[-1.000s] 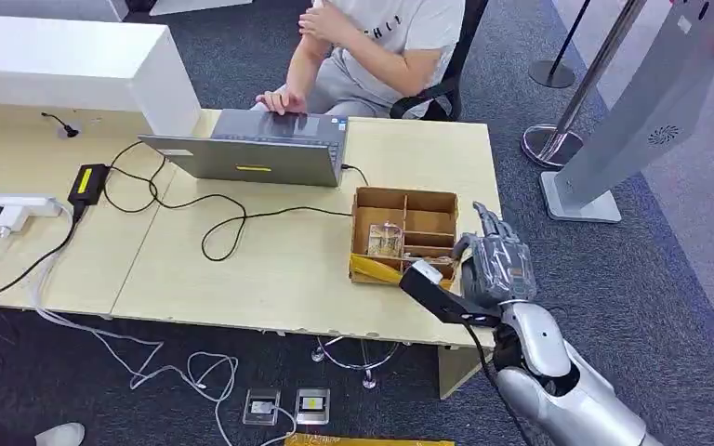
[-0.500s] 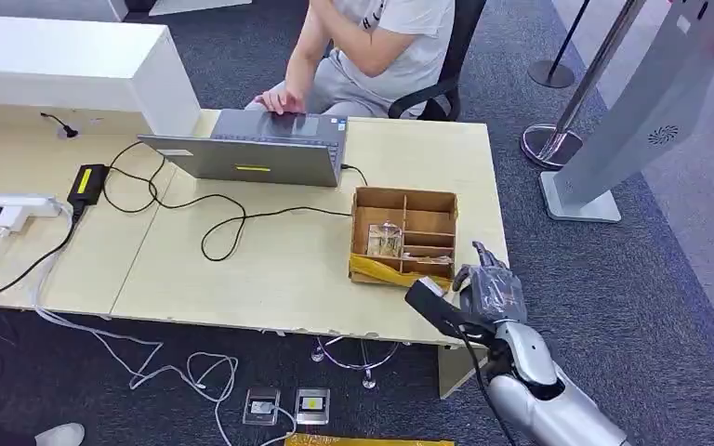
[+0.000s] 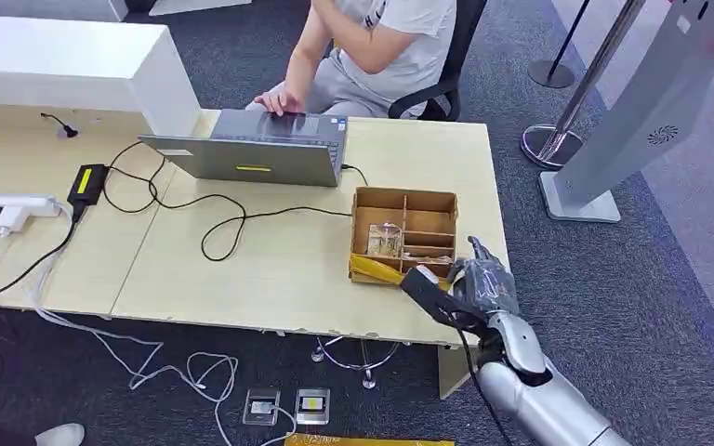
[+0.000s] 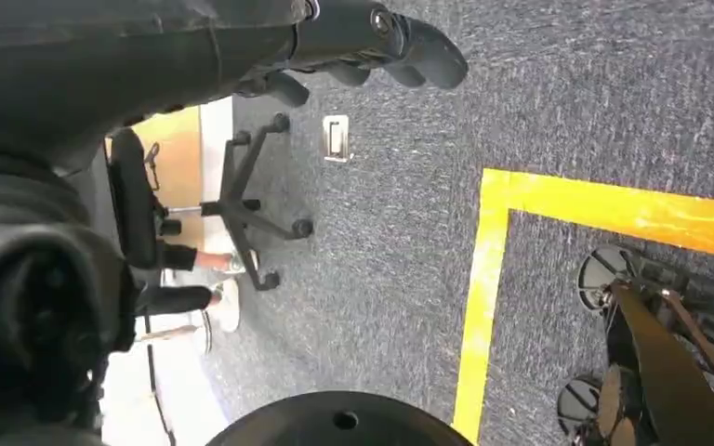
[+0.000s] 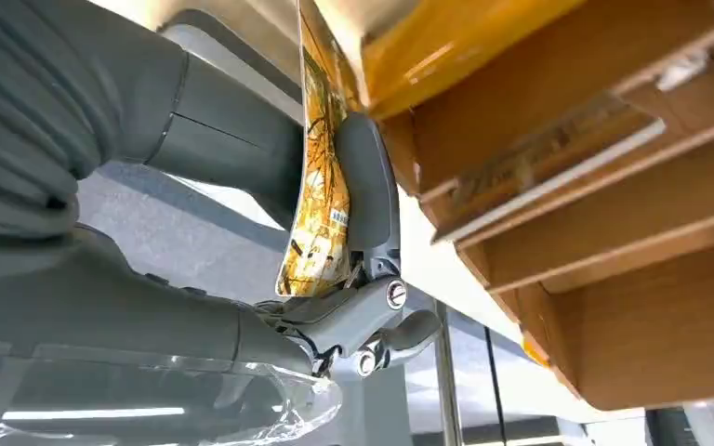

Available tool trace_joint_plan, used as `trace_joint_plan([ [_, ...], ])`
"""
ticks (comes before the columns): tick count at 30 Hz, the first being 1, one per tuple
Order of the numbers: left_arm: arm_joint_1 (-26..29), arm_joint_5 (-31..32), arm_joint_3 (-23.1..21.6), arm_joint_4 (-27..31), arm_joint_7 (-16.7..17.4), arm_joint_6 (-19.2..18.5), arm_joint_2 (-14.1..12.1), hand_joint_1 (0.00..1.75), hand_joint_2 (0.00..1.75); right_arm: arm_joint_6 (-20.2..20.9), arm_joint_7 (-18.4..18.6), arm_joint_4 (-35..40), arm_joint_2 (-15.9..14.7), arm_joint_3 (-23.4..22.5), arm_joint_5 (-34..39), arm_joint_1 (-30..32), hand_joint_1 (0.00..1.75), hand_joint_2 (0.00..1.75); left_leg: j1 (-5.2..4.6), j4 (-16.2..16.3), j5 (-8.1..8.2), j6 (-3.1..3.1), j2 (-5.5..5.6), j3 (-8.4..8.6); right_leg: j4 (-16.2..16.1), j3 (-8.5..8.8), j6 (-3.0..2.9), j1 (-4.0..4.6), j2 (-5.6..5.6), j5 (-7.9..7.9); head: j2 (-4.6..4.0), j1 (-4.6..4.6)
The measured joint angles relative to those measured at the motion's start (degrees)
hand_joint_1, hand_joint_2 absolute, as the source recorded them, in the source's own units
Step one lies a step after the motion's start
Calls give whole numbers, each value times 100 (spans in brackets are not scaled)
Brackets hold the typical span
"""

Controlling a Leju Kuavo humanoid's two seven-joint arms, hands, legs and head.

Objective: Pass the card to the sensor for recognition and then transmit it.

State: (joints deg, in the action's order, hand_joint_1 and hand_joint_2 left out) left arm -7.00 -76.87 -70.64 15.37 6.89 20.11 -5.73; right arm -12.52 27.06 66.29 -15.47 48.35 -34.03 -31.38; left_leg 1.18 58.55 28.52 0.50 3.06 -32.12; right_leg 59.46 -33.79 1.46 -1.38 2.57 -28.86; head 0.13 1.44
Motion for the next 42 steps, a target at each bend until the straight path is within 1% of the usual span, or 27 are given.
trace_joint_plan([
  [2,1,4,0,0,33,9,2,0,0,-28,37,-17,9,-13,-50,-42,175,175,1,0,0,0,0,1,0,0,0,1,1,0,0,0],
  [7,2,24,-2,0,41,-11,4,0,0,-9,286,4,-28,-111,-142,-103,175,175,1,0,0,0,-3,4,0,0,0,1,12,0,0,2],
  [14,2,26,-2,0,41,-20,2,0,0,79,418,77,-142,-192,-219,-107,175,175,0,0,0,0,-6,5,0,0,0,0,12,0,0,2],
  [23,2,-61,-2,6,42,131,33,0,0,151,485,81,-254,-197,-347,-106,175,175,0,0,0,0,-10,6,0,0,0,1,13,0,0,2],
  [31,3,-179,-2,22,44,221,55,0,0,76,505,-37,-319,-190,-304,-94,175,175,0,1,0,0,-14,6,0,-1,0,0,14,0,0,0],
  [34,2,-181,-2,33,50,234,59,0,0,-9,428,-87,-328,-186,-306,-88,175,175,0,0,0,0,-14,6,0,-1,0,1,14,0,0,0],
  [38,2,-181,-2,70,2,212,76,0,0,-186,474,-175,-326,-184,-293,-31,175,175,0,0,0,0,-13,6,0,-1,0,1,14,0,0,0],
  [42,2,-181,-9,79,-18,201,92,0,0,-214,485,-269,-350,-210,-203,-19,175,175,0,0,0,0,-15,6,0,-1,0,0,15,0,0,2],
])
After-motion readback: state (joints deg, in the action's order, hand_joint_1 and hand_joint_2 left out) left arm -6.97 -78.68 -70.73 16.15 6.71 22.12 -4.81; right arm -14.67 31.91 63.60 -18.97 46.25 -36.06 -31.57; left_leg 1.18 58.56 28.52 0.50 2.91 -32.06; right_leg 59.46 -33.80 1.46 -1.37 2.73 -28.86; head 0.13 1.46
